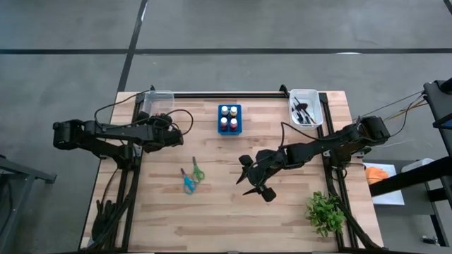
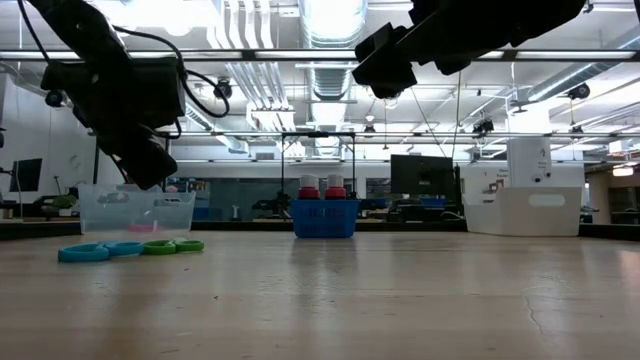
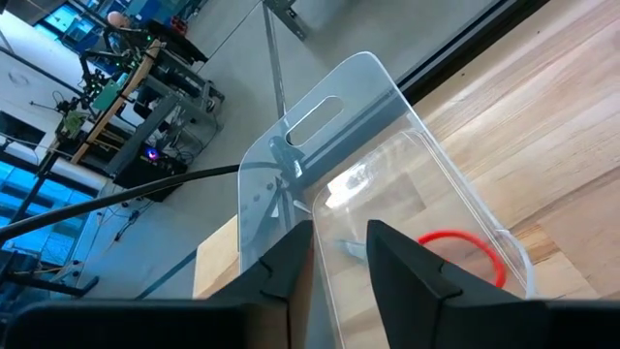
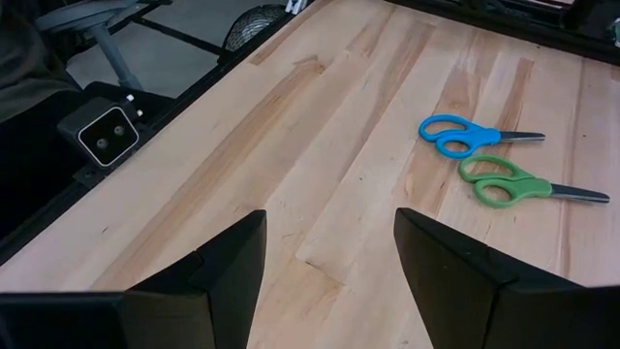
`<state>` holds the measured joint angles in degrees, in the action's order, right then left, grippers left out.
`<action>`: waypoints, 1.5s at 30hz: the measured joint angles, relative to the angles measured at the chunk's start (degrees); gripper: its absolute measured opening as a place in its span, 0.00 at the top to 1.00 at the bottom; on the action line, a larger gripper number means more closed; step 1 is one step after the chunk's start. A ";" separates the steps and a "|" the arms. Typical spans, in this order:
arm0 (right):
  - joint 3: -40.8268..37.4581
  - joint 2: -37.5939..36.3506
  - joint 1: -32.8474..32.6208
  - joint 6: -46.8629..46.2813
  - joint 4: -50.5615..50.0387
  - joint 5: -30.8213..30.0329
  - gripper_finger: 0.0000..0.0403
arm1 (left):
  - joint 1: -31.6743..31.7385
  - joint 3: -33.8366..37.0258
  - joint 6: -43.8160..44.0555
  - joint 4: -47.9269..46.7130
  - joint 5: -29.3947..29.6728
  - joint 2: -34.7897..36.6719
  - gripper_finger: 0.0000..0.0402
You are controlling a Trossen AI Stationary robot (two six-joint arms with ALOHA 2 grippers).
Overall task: Pick & Place Paint Supplies
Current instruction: Put the green scissors into the transparent bin
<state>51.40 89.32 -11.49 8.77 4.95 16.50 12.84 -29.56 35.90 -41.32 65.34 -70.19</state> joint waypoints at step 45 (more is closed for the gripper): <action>-0.09 0.00 0.00 -0.22 -0.07 0.01 0.44 | -11.97 -9.42 -28.29 32.04 -74.39 0.09 0.71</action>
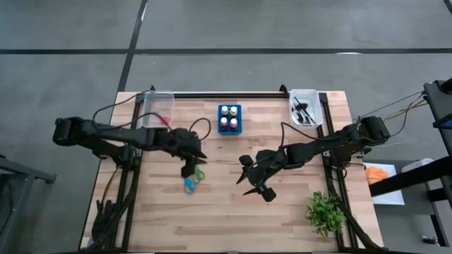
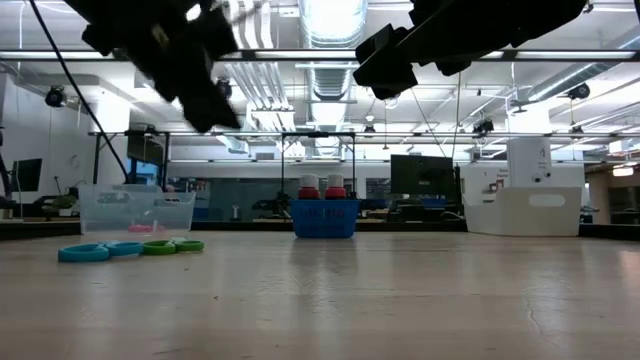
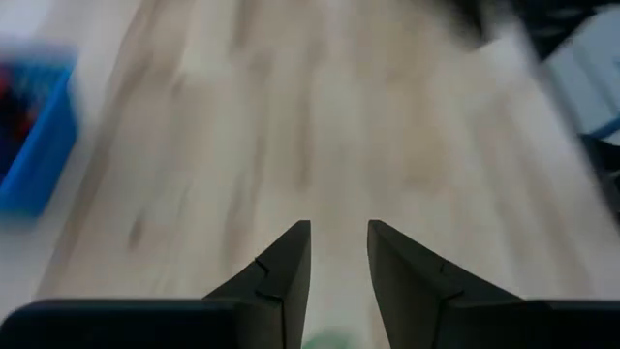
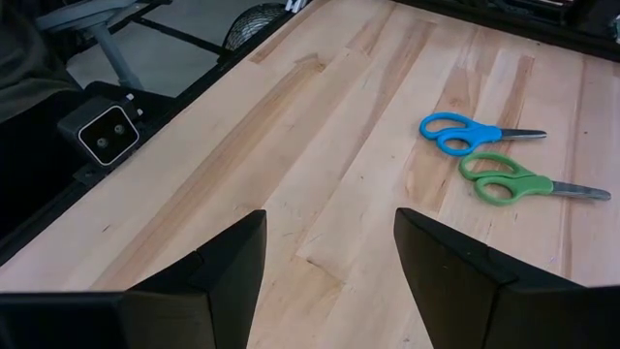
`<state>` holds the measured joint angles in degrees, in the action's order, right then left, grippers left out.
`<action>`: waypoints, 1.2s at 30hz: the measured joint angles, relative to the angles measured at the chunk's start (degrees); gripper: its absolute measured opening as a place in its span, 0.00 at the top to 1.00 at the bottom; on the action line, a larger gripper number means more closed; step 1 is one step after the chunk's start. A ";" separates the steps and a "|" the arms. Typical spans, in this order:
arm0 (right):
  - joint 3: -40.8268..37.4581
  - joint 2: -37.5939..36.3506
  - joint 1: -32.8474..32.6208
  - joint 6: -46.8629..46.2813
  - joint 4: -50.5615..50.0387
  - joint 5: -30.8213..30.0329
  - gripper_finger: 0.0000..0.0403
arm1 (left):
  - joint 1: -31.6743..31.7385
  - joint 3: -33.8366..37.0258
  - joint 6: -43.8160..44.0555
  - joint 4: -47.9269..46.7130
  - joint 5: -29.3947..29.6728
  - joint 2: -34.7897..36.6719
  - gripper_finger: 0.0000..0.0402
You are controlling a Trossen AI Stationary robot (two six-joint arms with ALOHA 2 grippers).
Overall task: Pick & Place Paint Supplies
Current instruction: Put the green scissors into the transparent bin
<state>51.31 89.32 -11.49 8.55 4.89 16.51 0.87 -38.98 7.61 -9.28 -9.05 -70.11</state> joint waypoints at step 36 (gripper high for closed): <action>0.00 -0.08 0.01 0.90 -0.14 0.21 0.44 | -21.25 -1.18 -10.94 -8.83 22.40 -5.10 0.71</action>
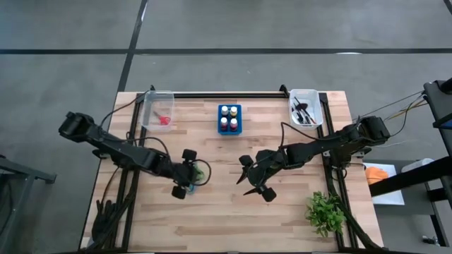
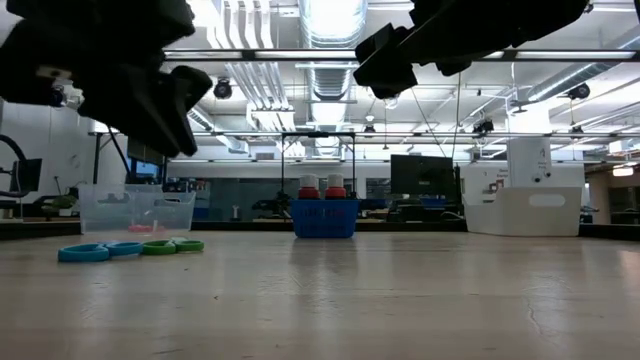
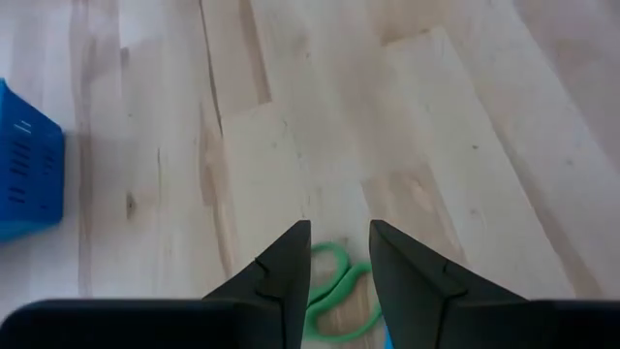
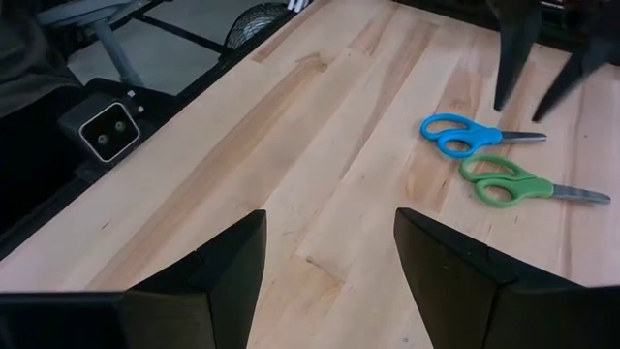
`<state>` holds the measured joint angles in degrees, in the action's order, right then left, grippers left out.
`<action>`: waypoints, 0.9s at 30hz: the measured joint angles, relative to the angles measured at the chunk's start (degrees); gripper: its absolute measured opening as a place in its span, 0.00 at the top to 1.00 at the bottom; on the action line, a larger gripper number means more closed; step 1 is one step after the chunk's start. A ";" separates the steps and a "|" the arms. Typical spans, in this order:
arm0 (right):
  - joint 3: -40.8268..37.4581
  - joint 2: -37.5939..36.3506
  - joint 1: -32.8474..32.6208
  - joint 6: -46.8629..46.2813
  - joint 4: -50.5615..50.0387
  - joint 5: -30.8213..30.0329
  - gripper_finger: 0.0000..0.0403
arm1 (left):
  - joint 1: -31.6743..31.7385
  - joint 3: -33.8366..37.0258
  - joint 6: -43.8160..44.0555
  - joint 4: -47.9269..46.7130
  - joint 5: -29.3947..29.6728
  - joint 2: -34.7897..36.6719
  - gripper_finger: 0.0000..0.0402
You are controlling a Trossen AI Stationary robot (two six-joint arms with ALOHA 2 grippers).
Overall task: Pick & Place Paint Supplies
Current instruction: Put the green scissors into the transparent bin
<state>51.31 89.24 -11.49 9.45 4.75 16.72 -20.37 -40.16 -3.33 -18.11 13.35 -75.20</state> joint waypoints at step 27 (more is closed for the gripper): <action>-34.40 -42.97 -0.26 1.93 32.43 -12.06 0.44 | 0.71 0.09 2.34 -4.50 1.22 -0.96 0.71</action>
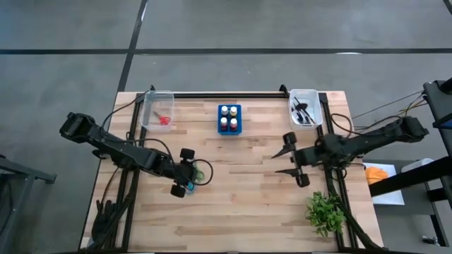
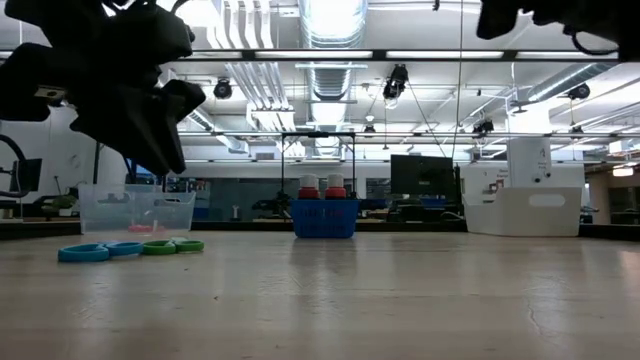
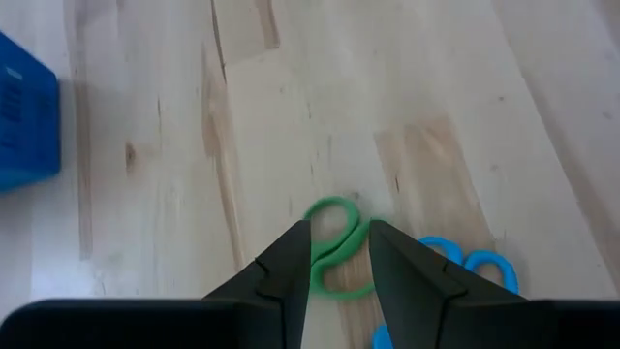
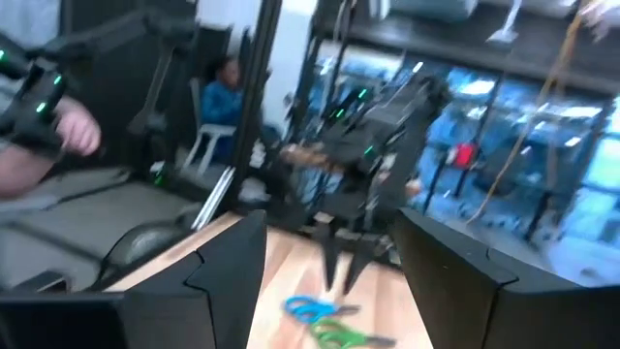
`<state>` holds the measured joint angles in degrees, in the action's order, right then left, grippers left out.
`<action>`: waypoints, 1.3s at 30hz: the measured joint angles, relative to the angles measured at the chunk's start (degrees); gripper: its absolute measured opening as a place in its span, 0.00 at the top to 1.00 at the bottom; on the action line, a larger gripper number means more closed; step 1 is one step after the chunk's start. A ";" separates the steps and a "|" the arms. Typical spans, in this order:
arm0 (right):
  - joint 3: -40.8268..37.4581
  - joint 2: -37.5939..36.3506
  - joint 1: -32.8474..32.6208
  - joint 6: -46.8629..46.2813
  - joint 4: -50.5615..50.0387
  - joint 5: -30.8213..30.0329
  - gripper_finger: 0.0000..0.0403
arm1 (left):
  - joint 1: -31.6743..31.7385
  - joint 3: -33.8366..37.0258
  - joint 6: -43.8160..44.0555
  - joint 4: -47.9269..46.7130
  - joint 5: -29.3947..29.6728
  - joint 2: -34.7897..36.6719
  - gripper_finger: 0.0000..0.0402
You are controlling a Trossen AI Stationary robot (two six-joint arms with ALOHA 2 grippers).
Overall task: Pick & Place Paint Supplies
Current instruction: Put the green scissors into the transparent bin
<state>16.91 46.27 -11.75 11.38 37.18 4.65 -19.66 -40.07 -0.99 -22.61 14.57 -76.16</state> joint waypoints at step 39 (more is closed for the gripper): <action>-14.74 -26.41 0.02 2.84 -4.36 -4.73 0.44 | 9.38 -3.52 27.22 -8.24 -10.04 -10.27 0.71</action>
<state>2.17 19.86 -11.73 14.22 32.82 -0.08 -10.28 -43.59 26.23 -30.84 4.53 -86.43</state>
